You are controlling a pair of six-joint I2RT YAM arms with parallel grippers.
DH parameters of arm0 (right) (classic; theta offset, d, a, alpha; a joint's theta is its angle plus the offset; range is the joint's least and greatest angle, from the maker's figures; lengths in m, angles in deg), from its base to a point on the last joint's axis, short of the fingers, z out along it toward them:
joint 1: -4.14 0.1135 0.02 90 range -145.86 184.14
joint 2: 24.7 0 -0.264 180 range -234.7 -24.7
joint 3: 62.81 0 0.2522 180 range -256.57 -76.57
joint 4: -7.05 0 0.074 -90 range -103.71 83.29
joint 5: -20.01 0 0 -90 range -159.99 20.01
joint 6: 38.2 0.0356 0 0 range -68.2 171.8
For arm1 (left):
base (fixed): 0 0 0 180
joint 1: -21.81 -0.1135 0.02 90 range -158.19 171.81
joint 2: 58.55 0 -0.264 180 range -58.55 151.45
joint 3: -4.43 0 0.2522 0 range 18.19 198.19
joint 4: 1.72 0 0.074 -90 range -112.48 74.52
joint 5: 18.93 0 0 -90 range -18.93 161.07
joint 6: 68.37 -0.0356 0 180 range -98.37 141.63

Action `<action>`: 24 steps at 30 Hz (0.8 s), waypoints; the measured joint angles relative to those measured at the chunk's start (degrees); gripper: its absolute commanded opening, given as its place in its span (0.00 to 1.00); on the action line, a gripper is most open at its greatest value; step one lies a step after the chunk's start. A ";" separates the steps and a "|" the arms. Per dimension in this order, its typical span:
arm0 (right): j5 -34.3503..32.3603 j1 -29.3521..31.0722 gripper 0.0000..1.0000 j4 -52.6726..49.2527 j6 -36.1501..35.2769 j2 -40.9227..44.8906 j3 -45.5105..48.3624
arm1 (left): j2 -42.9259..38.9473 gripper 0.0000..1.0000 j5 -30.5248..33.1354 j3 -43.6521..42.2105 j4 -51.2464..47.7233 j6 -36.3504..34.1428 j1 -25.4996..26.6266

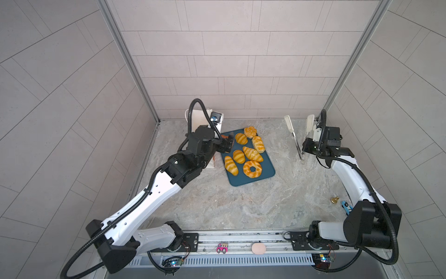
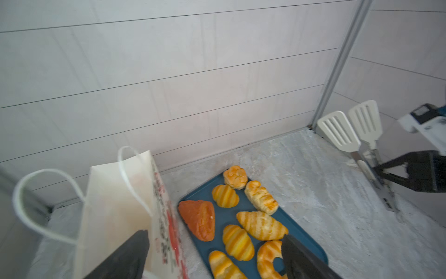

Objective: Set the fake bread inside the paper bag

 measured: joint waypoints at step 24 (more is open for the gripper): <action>32.09 9.64 0.00 15.50 17.25 -13.22 -8.57 | 35.01 0.81 -54.34 17.22 24.02 22.86 -12.04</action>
